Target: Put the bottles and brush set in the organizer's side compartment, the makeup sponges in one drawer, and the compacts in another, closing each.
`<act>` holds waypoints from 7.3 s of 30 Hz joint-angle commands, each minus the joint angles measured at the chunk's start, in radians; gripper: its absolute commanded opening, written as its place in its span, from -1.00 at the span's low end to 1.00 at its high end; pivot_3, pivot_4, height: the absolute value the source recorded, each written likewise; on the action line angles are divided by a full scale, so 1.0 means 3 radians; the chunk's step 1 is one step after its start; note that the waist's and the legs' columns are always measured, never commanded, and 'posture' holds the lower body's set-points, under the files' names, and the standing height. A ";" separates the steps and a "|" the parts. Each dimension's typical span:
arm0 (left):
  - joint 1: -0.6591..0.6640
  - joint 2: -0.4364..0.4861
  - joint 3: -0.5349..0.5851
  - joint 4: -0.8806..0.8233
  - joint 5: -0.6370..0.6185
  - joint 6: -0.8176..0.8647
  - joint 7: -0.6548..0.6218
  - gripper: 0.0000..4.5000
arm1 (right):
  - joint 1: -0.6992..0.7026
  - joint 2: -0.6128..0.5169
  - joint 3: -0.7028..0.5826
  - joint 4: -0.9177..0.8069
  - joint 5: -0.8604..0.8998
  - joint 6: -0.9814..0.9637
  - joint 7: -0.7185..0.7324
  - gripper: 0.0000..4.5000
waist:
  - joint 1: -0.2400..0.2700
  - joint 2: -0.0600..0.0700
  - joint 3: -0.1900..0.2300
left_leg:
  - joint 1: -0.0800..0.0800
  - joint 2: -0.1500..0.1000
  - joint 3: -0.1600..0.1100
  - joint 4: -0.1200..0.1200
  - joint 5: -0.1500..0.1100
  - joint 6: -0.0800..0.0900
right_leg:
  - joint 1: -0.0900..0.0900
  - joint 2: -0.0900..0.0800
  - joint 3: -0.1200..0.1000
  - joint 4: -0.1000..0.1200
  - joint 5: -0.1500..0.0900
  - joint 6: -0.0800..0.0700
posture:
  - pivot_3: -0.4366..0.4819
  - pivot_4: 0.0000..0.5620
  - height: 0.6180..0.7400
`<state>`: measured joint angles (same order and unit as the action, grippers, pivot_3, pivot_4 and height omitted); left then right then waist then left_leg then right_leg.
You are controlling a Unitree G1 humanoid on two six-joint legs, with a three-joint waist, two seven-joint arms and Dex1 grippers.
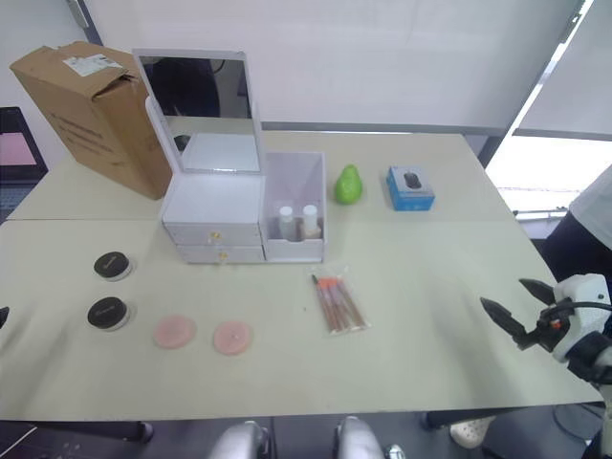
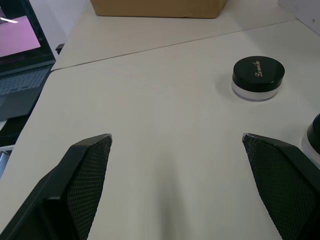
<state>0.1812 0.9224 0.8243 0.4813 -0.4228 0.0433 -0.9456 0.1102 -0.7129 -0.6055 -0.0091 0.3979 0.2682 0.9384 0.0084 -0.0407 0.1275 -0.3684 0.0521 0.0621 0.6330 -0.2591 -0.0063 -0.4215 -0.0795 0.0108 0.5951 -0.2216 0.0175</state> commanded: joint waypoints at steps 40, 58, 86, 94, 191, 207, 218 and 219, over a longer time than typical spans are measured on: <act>-0.1914 -0.2528 -0.3814 -0.1078 0.0905 0.0468 0.0734 -0.99 | -0.3207 0.0143 0.2621 0.1595 0.0572 0.3500 0.0295 1.00 | 0.0008 -0.0009 -0.0016 | -0.0004 -0.0017 -0.0055 0.0046 0.0020 0.0041 | 0.0051 0.0038 0.0019 -0.0003 0.0042 0.0011 | -0.05 -0.47 1.00; -0.1830 -0.2301 -0.4088 -0.0905 0.1294 0.0551 0.0594 -0.99 | -0.3271 0.0811 0.2763 0.1968 0.0374 0.3453 0.0297 1.00 | -0.0064 0.0011 -0.0056 | 0.0004 -0.0015 -0.0094 0.0051 0.0020 0.0041 | 0.0057 0.0067 0.0029 0.0000 0.0042 0.0009 | -0.05 -0.47 1.00; -0.1775 -0.2229 -0.4047 -0.0920 0.1317 0.0536 0.0552 -1.00 | -0.3636 0.0584 0.2960 0.2674 -0.0318 0.2776 0.0690 0.99 | -0.0070 0.0031 -0.0060 | 0.0001 -0.0020 -0.0097 0.0051 0.0019 0.0042 | 0.0055 0.0066 0.0030 0.0000 0.0041 0.0008 | -0.05 -0.47 1.00; -0.1791 -0.2220 -0.4029 -0.0899 0.1319 0.0530 0.0547 -1.00 | -0.3422 0.0869 0.3077 0.2311 -0.0257 0.3176 0.0785 0.99 | -0.0081 0.0032 -0.0079 | 0.0005 -0.0016 -0.0098 0.0050 0.0018 0.0043 | 0.0058 0.0070 0.0030 0.0002 0.0039 0.0006 | -0.05 -0.47 1.00; -0.1092 -0.1712 -0.2230 -0.4155 -0.0360 0.1835 0.2296 1.00 | -0.4823 0.2152 0.1383 0.4342 -0.0619 -0.0580 -0.1035 -0.57 | -0.0092 0.0036 -0.0026 | 0.0003 -0.0016 -0.0104 0.0037 0.0017 0.0045 | 0.0053 0.0070 0.0033 -0.0004 0.0036 -0.0010 | -0.05 -0.47 1.00; -0.1143 -0.1727 -0.2250 -0.4138 -0.0432 0.1874 0.2297 1.00 | -0.5064 0.2033 0.1058 0.4268 -0.0512 -0.0591 -0.0962 0.99 | -0.0088 0.0036 -0.0026 | 0.0002 -0.0016 -0.0104 0.0037 0.0017 0.0045 | 0.0054 0.0070 0.0032 -0.0004 0.0036 -0.0010 | -0.05 -0.47 1.00; -0.1166 -0.1690 -0.2235 -0.4104 -0.0471 0.1897 0.2277 1.00 | -0.4967 0.1856 0.1139 0.4123 -0.0598 -0.0588 -0.0772 0.99 | -0.0091 0.0035 -0.0025 | 0.0001 -0.0017 -0.0104 0.0037 0.0017 0.0045 | 0.0053 0.0070 0.0031 -0.0005 0.0036 -0.0010 | -0.05 -0.47 1.00; -0.1170 -0.1686 -0.2228 -0.4101 -0.0476 0.1902 0.2276 1.00 | -0.4947 0.1846 0.1173 0.4080 -0.0610 -0.0576 -0.0714 0.99 | -0.0091 0.0035 -0.0025 | 0.0001 -0.0017 -0.0104 0.0037 0.0017 0.0045 | 0.0054 0.0070 0.0032 -0.0005 0.0036 -0.0010 | -0.05 -0.47 1.00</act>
<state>-0.1534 0.4072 0.1411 -0.7311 -0.5531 0.6163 -0.2582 -1.3638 -0.1478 -0.2599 1.2681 0.2163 0.1158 0.6951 -0.0189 -0.0301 0.1199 -0.3681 0.0469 0.0307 0.6441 -0.2542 0.0073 -0.4054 -0.0585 0.0203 0.5936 -0.2108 0.0145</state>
